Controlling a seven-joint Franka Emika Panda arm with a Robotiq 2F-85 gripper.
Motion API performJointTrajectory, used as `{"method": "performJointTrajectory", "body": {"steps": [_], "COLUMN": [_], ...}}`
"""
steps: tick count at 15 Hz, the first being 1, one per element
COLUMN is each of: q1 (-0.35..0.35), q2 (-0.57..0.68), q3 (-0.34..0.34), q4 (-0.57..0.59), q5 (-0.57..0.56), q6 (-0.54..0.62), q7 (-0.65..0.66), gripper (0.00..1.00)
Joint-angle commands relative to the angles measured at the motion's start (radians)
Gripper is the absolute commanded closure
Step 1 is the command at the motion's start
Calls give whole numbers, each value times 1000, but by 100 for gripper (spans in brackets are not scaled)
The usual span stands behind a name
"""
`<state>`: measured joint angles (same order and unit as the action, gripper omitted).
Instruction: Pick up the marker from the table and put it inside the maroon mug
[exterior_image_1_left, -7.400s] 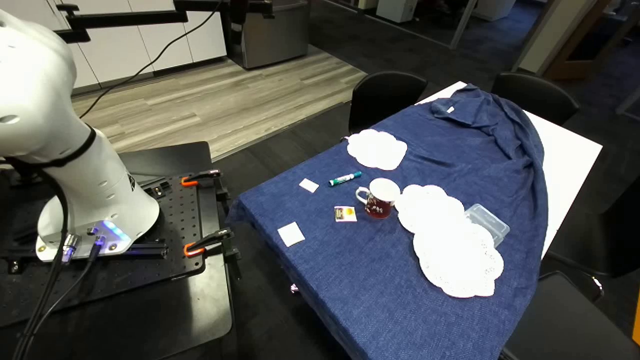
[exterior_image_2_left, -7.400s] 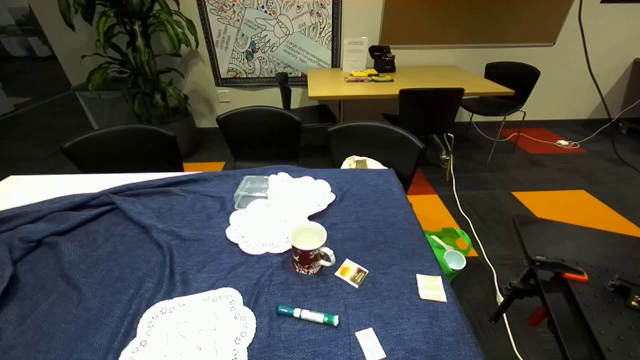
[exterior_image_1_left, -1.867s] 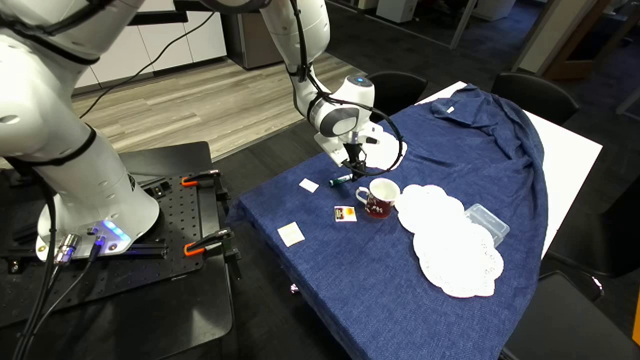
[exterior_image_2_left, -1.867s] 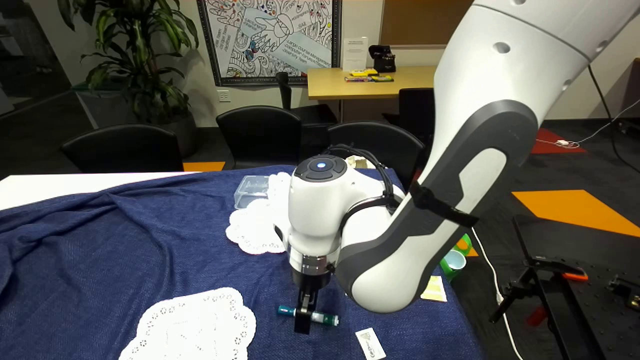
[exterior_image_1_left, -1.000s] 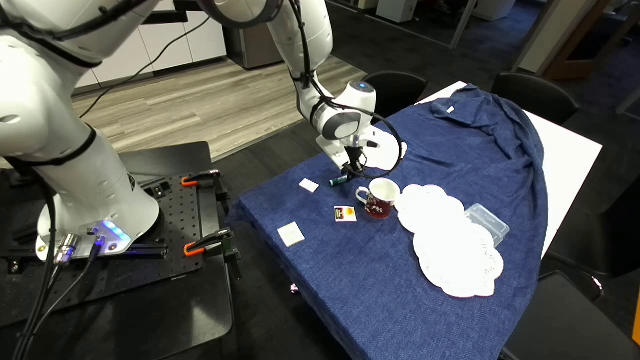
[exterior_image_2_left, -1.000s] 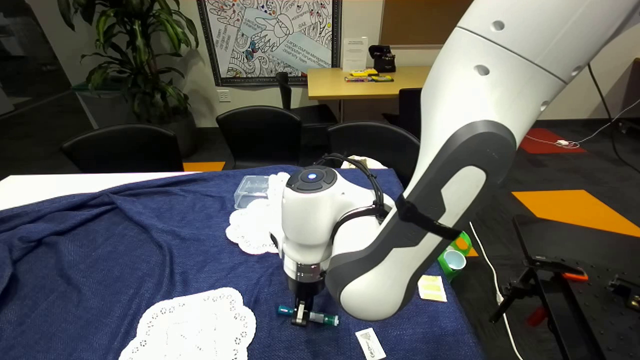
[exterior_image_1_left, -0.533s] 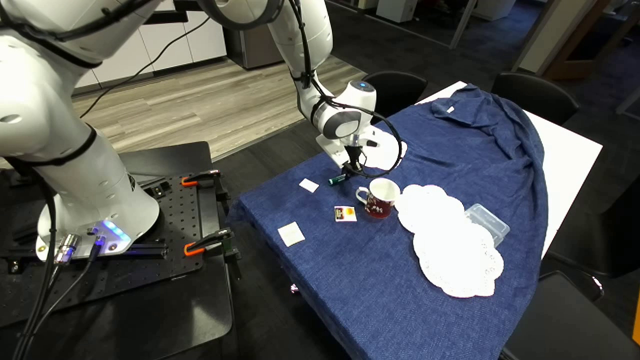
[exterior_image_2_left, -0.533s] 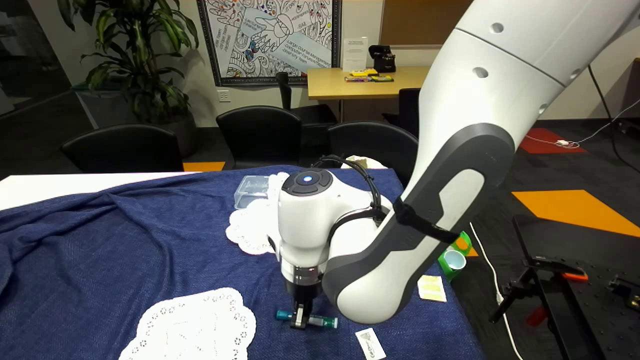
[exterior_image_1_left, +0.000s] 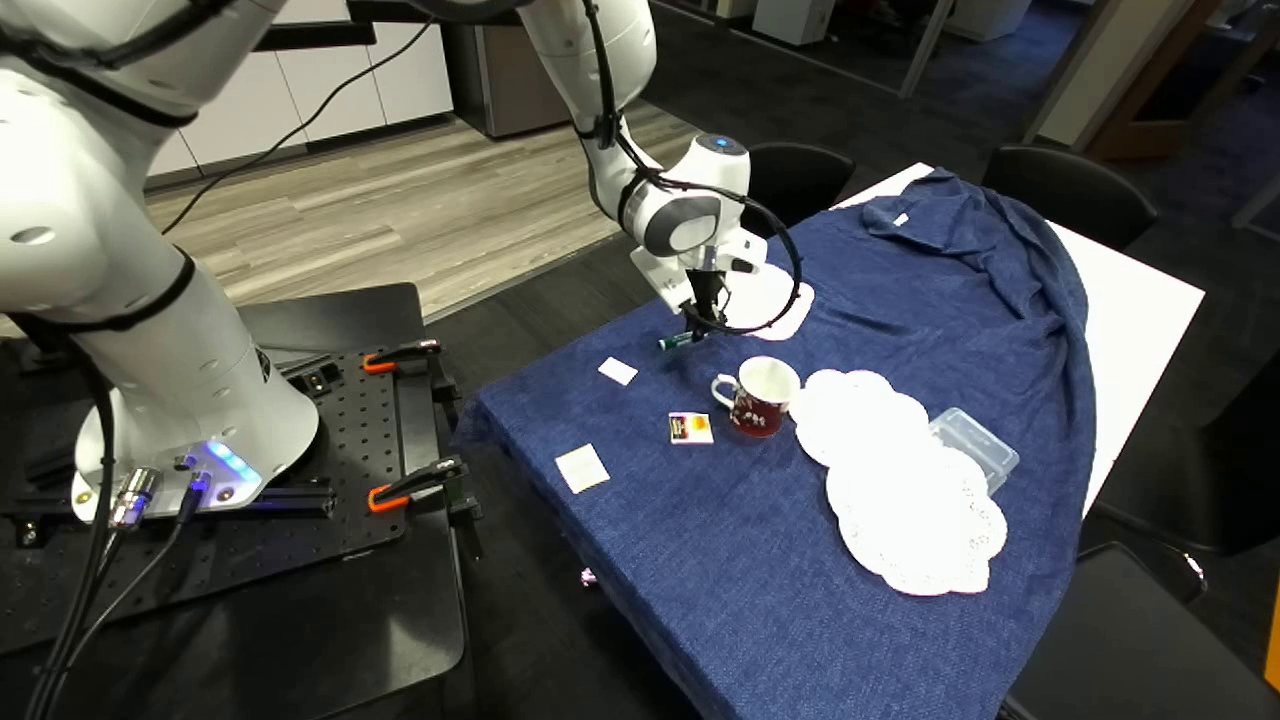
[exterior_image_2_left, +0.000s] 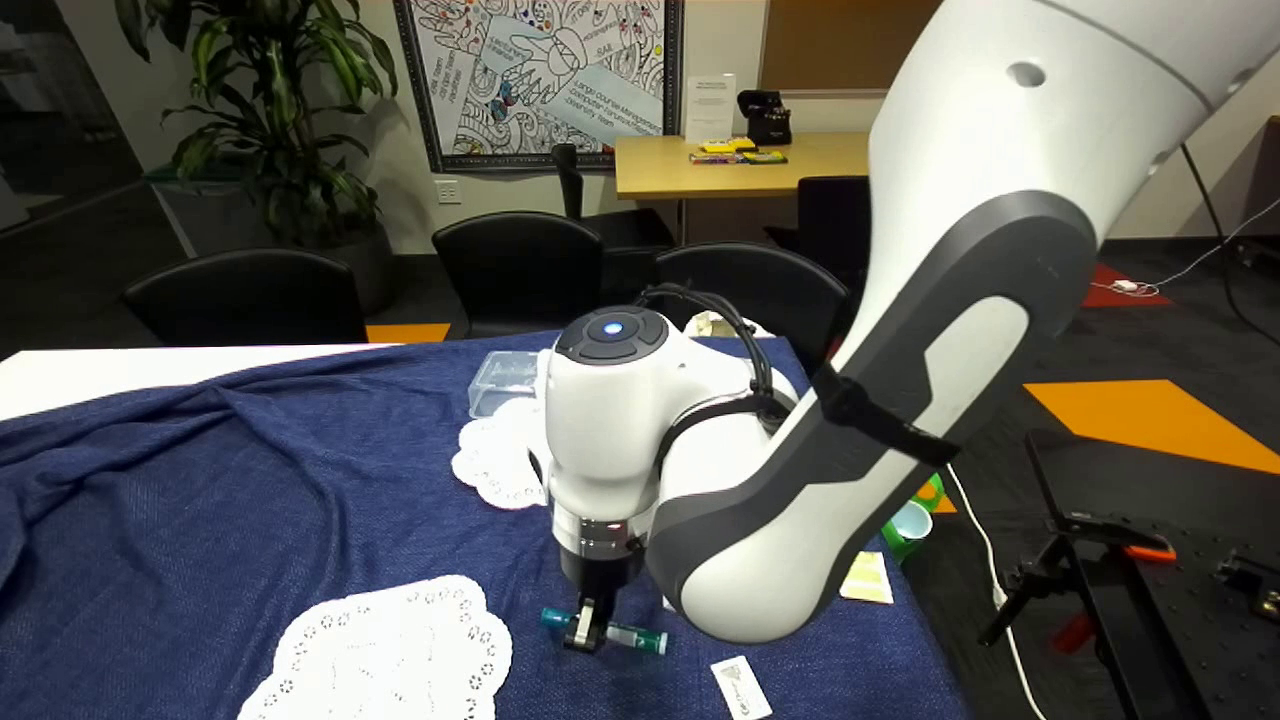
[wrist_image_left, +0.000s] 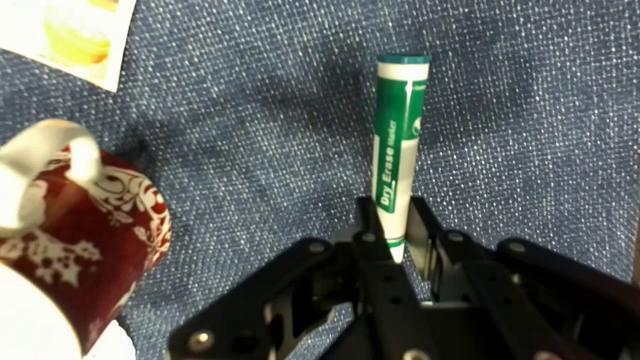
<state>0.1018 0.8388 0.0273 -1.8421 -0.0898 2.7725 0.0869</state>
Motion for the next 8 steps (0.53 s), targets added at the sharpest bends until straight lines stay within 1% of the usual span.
{"method": "performJointTrajectory", "body": {"steps": [1, 8], "q1": [38, 28], "q2": [-126, -302], "q3": [-36, -42], "q4": [-88, -165], "q5": [25, 13], "q6": [-53, -169], "q7": [57, 60], "gripper": [95, 95]}}
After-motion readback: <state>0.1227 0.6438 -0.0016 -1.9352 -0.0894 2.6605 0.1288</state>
